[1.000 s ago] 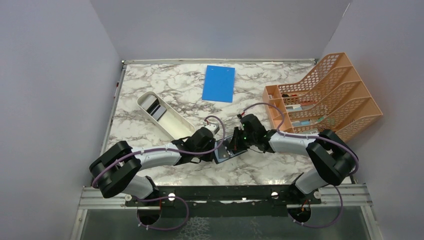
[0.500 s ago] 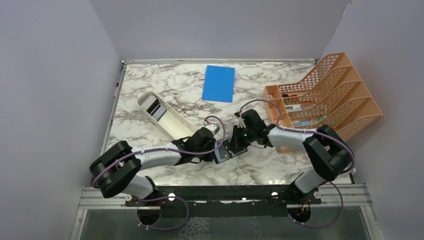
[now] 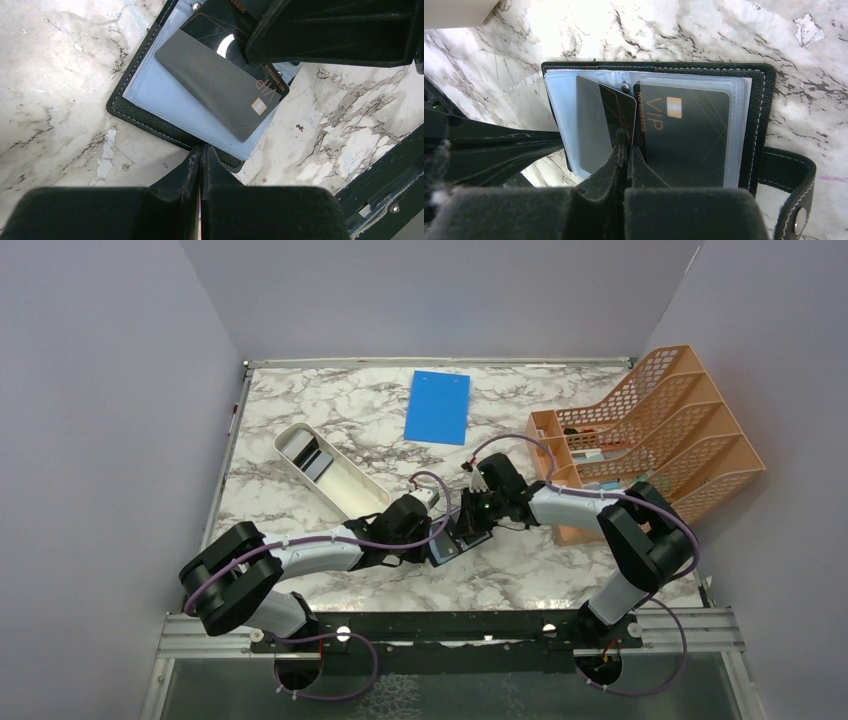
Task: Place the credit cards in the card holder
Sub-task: Insert the credit card into the card holder.
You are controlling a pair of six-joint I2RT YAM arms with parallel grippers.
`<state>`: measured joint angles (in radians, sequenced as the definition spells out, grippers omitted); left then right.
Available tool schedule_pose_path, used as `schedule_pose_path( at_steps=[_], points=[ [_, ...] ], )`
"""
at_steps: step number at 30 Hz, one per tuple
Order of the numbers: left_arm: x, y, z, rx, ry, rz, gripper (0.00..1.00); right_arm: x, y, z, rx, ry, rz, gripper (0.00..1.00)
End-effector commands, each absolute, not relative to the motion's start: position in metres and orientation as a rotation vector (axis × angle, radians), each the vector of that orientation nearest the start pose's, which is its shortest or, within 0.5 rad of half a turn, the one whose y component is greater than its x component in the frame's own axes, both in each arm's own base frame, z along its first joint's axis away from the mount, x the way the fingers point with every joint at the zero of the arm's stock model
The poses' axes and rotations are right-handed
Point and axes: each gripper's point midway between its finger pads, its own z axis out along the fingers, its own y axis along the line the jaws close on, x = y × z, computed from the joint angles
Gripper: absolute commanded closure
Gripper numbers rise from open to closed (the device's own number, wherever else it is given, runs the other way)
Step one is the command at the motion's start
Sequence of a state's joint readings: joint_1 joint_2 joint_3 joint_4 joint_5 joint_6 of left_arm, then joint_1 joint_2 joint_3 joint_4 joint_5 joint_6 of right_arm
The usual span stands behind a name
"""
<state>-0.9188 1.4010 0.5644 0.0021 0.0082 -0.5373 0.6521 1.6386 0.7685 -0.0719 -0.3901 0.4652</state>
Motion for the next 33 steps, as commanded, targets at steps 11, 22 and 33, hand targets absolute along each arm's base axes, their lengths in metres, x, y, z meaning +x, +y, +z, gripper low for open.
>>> schedule_pose_path(
  at_steps=[11,22,33],
  points=[
    [0.184,-0.261,0.014,0.483,2.489,-0.542,0.95,0.208,0.249,0.0,-0.509,2.767,0.72,0.99],
    [0.186,-0.265,0.015,0.48,2.486,-0.551,0.95,0.206,0.278,0.01,-0.581,2.709,0.944,0.89],
    [0.189,-0.269,0.018,0.469,2.476,-0.558,0.95,0.195,0.29,0.014,-0.551,2.674,1.094,0.67]
  ],
)
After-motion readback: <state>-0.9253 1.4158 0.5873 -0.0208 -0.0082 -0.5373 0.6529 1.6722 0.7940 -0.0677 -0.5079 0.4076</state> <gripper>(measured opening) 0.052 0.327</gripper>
